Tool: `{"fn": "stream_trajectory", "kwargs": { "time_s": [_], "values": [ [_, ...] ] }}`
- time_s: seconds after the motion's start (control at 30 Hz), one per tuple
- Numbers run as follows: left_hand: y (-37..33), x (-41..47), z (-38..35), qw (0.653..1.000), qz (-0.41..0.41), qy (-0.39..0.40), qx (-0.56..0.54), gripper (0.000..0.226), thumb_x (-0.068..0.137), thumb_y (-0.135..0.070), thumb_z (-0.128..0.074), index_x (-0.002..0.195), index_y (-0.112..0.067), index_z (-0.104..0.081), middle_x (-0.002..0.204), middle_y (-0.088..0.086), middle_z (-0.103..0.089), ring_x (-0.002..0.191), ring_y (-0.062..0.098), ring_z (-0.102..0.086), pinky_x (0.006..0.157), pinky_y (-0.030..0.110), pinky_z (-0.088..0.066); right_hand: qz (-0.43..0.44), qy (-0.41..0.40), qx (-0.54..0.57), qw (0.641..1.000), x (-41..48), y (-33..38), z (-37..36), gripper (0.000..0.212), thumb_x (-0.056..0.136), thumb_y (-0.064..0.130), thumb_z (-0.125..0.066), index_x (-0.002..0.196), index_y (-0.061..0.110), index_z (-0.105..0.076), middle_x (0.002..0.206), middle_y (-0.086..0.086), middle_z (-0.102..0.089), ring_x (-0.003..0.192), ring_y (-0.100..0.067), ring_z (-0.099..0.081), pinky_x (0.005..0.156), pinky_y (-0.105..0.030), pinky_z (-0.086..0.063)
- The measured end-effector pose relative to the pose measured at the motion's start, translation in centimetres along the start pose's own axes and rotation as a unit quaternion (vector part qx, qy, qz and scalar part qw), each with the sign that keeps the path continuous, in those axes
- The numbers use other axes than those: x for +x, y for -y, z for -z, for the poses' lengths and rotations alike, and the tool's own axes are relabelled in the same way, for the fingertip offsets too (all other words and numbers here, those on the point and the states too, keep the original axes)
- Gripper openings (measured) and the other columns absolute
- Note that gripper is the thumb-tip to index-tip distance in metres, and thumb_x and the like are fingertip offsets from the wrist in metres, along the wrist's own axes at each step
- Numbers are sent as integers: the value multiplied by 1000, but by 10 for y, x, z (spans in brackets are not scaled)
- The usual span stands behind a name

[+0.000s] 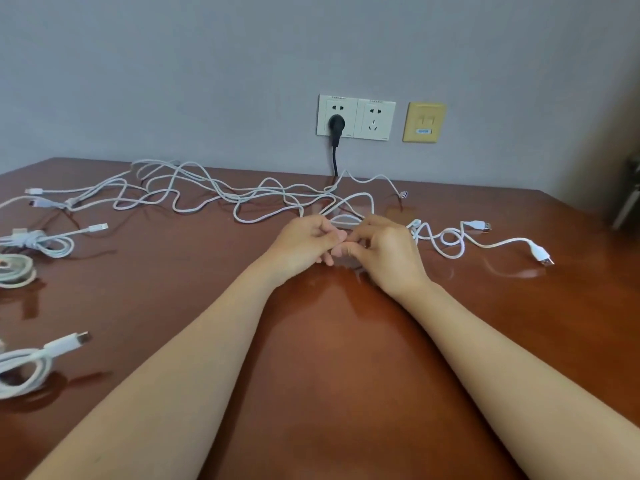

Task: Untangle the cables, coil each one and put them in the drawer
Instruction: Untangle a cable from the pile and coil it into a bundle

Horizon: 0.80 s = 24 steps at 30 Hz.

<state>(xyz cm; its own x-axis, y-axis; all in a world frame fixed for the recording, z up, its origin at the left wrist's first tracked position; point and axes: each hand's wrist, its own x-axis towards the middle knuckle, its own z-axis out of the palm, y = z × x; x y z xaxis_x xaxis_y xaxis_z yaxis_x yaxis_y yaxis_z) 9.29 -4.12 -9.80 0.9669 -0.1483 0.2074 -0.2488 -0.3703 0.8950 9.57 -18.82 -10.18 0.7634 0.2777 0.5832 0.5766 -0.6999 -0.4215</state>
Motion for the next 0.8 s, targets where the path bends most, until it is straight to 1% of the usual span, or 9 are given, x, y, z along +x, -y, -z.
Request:
{"fn": "stream_trajectory", "kwargs": {
  "time_s": [0.1, 0.2, 0.27, 0.37, 0.4, 0.43, 0.53, 0.7, 0.8],
  "values": [
    [2, -1, 4, 998, 5, -27, -57, 21, 92, -5, -54, 73, -13, -55, 50, -8, -62, 47, -2, -56, 53, 11, -46, -46, 17, 12, 999, 3, -3, 0, 23, 76, 35, -73, 74, 12, -70, 75, 5, -56, 72, -12, -51, 68, -29, -40],
    [0, -3, 8, 977, 31, -60, -202, 25, 95, 1, -47, 73, -10, -53, 48, -6, -61, 42, 0, -52, 52, 12, -47, -58, 52, 13, 997, 6, -10, 1, 31, 83, 32, -67, 67, 7, -62, 64, 2, -58, 66, -12, -49, 64, -31, -37],
    [-1, -2, 13, 947, 38, -87, -307, 27, 96, 1, -41, 74, -11, -50, 46, -8, -57, 40, 2, -47, 52, 16, -46, -81, 48, -9, 996, 7, -14, 3, 32, 90, 28, -59, 67, 6, -56, 60, 1, -51, 66, -20, -47, 63, -33, -35],
    [0, -1, 25, 879, 45, -111, -461, 31, 98, 1, -31, 78, -16, -47, 46, -7, -52, 39, 4, -42, 47, 16, -42, -131, 2, -3, 991, 8, -19, 5, 27, 95, 26, -51, 73, 10, -58, 71, -7, -55, 80, -30, -52, 70, -36, -40],
    [0, -2, 27, 880, 49, -109, -461, 33, 97, 4, -29, 78, -16, -47, 46, -7, -51, 39, 4, -41, 46, 16, -42, -136, -13, 0, 991, 9, -19, 5, 27, 95, 24, -50, 75, 8, -59, 74, -10, -56, 82, -32, -53, 71, -37, -39],
    [1, -1, 28, 900, 58, -105, -419, 35, 95, 8, -28, 78, -16, -47, 45, -7, -50, 40, 5, -41, 46, 16, -41, -137, -25, -2, 990, 9, -20, 5, 28, 96, 23, -49, 78, 5, -60, 77, -13, -57, 84, -33, -53, 71, -37, -37],
    [2, 1, 18, 971, 77, -85, -208, 38, 87, 15, -29, 74, -15, -50, 40, -9, -47, 44, 9, -42, 48, 17, -41, -119, -56, -23, 991, 10, -22, 4, 27, 97, 18, -45, 90, 0, -63, 92, -18, -61, 97, -32, -49, 73, -33, -30],
    [2, 3, 7, 987, 30, -109, -117, 31, 96, -8, -31, 75, -18, -52, 46, -3, -40, 56, 17, -43, 71, 31, -40, -74, -55, -51, 994, 7, -16, 4, 35, 99, 24, -36, 93, -1, -60, 89, -23, -63, 90, -38, -53, 76, -40, -39],
    [-2, -4, 4, 993, -19, -72, -96, 38, 101, -30, -31, 75, -19, -56, 40, -9, -37, 53, 15, -43, 68, 29, -41, -71, -22, -64, 995, 3, -9, 4, 33, 100, 24, -36, 92, 0, -57, 87, -25, -64, 84, -42, -55, 73, -44, -41]
  ]
}}
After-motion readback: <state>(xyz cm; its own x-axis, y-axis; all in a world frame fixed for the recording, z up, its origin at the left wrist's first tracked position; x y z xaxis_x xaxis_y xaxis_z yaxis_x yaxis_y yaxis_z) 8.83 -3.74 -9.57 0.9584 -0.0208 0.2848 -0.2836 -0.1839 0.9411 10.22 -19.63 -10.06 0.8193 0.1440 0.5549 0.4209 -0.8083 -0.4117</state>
